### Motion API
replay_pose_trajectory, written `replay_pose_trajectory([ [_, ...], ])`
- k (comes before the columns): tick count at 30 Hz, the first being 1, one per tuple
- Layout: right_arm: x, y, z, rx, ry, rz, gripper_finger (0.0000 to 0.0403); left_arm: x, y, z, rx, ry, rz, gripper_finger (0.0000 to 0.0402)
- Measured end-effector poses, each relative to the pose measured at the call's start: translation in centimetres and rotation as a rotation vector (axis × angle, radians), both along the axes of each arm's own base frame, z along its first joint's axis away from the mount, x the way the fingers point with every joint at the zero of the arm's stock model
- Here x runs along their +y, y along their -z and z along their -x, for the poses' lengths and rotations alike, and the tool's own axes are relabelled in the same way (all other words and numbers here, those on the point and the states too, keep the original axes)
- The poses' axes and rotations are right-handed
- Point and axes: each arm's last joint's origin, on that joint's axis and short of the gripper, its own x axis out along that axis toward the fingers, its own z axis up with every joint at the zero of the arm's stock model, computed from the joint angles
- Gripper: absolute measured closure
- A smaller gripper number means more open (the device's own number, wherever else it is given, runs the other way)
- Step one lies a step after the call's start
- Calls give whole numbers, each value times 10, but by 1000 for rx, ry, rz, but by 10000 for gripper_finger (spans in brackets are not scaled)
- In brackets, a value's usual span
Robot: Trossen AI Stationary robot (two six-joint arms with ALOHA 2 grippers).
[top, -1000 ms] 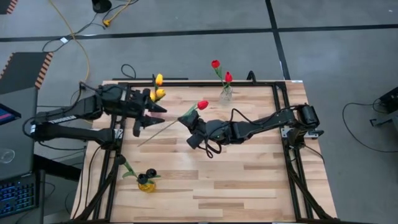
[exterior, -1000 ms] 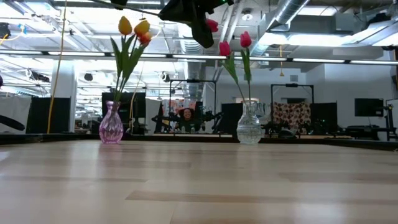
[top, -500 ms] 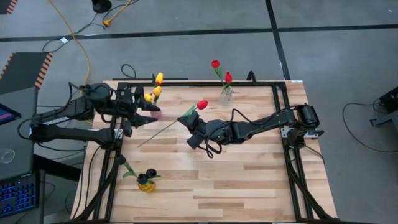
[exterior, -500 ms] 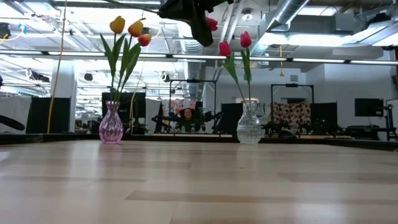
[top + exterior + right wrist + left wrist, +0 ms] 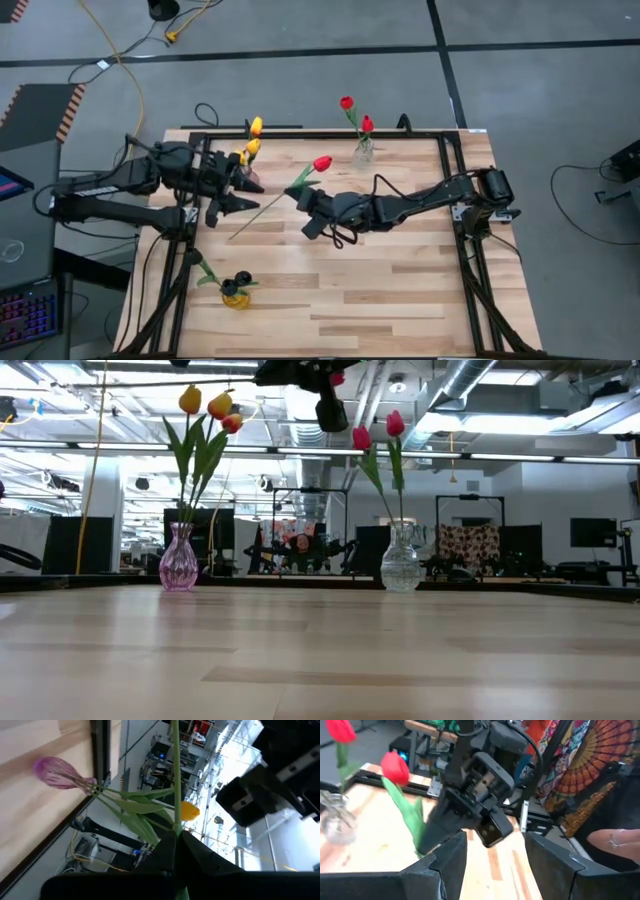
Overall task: Sort flowers into vase by color
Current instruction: Put the red tulip into the transparent vase
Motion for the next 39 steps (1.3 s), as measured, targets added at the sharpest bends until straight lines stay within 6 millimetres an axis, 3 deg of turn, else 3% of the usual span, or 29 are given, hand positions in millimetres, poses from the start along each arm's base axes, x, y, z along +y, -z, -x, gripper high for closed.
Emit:
replay_pose_trajectory([
  [15,17,-7,2,-74,-42,-10,357,-10,14,3,168,-122,110,213],
  [29,19,-7,2,-77,-58,-14,357,-14,37,-33,305,-150,121,214],
  [39,19,-8,2,-79,-71,-15,357,-14,37,-34,303,-148,122,278],
])
